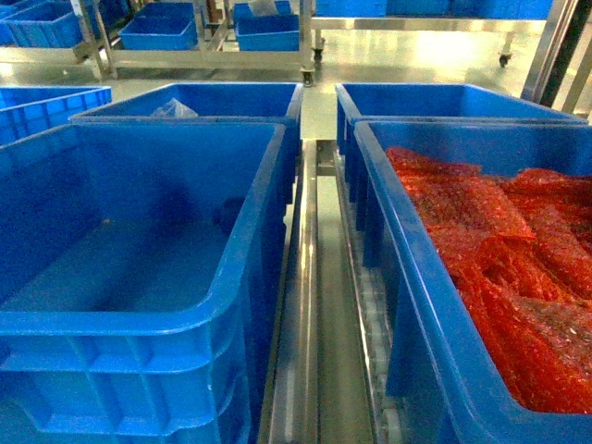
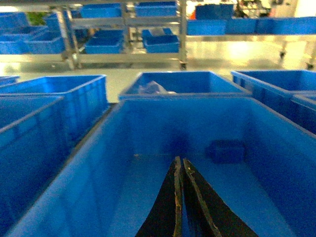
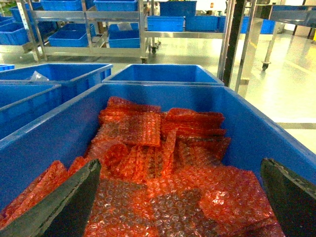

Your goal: Pick blue part to blue bin on bottom shelf

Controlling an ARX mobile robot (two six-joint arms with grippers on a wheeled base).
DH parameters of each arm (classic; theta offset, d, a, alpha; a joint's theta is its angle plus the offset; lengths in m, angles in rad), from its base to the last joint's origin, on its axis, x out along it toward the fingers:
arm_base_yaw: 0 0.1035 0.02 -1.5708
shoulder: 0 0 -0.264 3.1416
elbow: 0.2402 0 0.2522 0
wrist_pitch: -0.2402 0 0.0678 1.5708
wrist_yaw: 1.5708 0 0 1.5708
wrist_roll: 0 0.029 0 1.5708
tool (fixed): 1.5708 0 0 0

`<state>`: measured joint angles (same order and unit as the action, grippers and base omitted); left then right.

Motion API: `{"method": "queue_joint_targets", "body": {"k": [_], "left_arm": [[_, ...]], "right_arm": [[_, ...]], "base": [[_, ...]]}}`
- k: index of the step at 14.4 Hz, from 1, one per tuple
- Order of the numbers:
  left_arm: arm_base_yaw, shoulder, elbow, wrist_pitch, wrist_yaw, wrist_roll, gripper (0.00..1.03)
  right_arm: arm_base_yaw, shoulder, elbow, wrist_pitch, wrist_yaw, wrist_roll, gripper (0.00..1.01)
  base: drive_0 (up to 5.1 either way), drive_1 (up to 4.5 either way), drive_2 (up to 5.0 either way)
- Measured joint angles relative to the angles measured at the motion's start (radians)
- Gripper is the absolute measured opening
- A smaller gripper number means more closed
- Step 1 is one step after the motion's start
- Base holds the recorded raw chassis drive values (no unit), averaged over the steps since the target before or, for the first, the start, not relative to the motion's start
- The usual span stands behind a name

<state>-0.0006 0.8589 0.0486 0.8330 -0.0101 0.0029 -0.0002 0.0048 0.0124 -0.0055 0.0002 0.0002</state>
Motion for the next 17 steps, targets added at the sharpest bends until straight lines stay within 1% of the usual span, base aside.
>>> {"method": "queue_joint_targets", "body": {"k": [1, 2, 6, 12, 15, 17], "left_arm": [[0.006, -0.023, -0.016, -0.045, -0.004, -0.002, 0.02], [-0.001, -0.067, -0.037, -0.098, 0.011, -0.002, 0.02], [-0.001, -0.272, -0.038, -0.265, 0.010, -0.002, 0.02], [-0.001, -0.497, -0.038, -0.472, 0.010, -0.002, 0.02], [-0.001, -0.557, -0.038, -0.532, 0.010, -0.002, 0.02], [-0.001, -0.640, -0.038, -0.613, 0.010, -0.002, 0.02]], "right_arm": [[0.000, 0.000, 0.000, 0.000, 0.000, 0.000, 0.98], [0.000, 0.000, 0.000, 0.000, 0.000, 0.000, 0.98], [0.000, 0.000, 0.000, 0.000, 0.000, 0.000, 0.98], [0.000, 0.000, 0.000, 0.000, 0.000, 0.000, 0.98], [0.000, 0.000, 0.000, 0.000, 0.000, 0.000, 0.98], [0.000, 0.000, 0.000, 0.000, 0.000, 0.000, 0.98]], "base": [[0.0, 0.00, 0.0], [0.0, 0.00, 0.0], [0.0, 0.00, 0.0], [0.0, 0.00, 0.0], [0.0, 0.00, 0.0], [0.0, 0.00, 0.0]]}}
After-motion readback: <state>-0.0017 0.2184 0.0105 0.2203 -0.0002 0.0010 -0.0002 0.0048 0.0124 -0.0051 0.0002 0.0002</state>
